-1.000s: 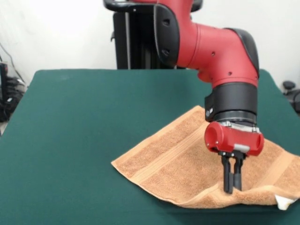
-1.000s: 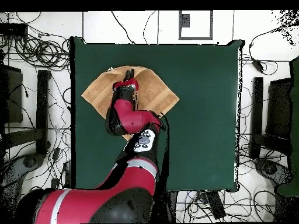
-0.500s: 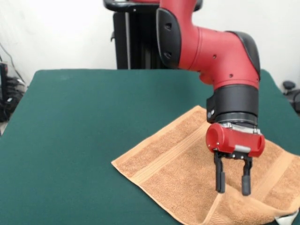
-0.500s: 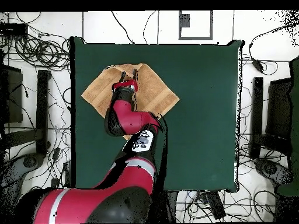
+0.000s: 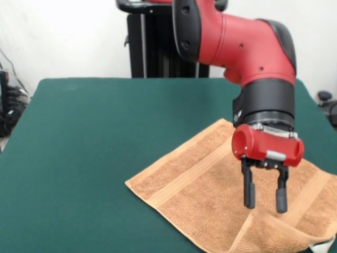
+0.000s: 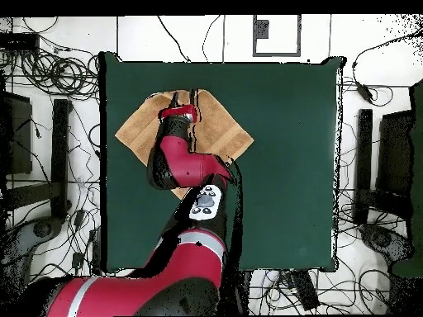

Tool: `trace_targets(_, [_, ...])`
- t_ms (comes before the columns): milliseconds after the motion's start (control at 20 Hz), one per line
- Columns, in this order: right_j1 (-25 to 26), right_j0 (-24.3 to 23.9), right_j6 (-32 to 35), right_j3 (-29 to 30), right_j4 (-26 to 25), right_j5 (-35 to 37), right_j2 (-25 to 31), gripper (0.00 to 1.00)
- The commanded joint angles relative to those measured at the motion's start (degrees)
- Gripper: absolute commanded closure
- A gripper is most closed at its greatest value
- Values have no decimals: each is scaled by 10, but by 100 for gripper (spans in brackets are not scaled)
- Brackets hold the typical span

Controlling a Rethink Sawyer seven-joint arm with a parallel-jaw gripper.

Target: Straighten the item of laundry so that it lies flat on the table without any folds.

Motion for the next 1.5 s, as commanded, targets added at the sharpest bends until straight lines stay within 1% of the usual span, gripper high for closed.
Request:
trace_targets(50, [-46,-2,108,61,-22,57,36,0])
trace_targets(250, [-102,-12,101,97,-47,114,45,0])
trace_targets(350, [-113,-24,96,105,-59,144,60,0])
trace_targets(400, [-114,-33,95,109,-62,163,73,0])
trace_targets(650, [-97,-46,60,98,-75,248,93,0])
trace_targets(750, [-91,-46,56,94,-66,289,94,0])
trace_targets(850, [-88,-50,57,93,-66,308,100,0])
trace_targets(1000, [-83,-55,60,91,-65,328,109,0])
trace_targets(1200, [-77,-62,58,85,-73,334,120,0])
trace_targets(1500, [-68,-64,76,81,-73,296,125,0])
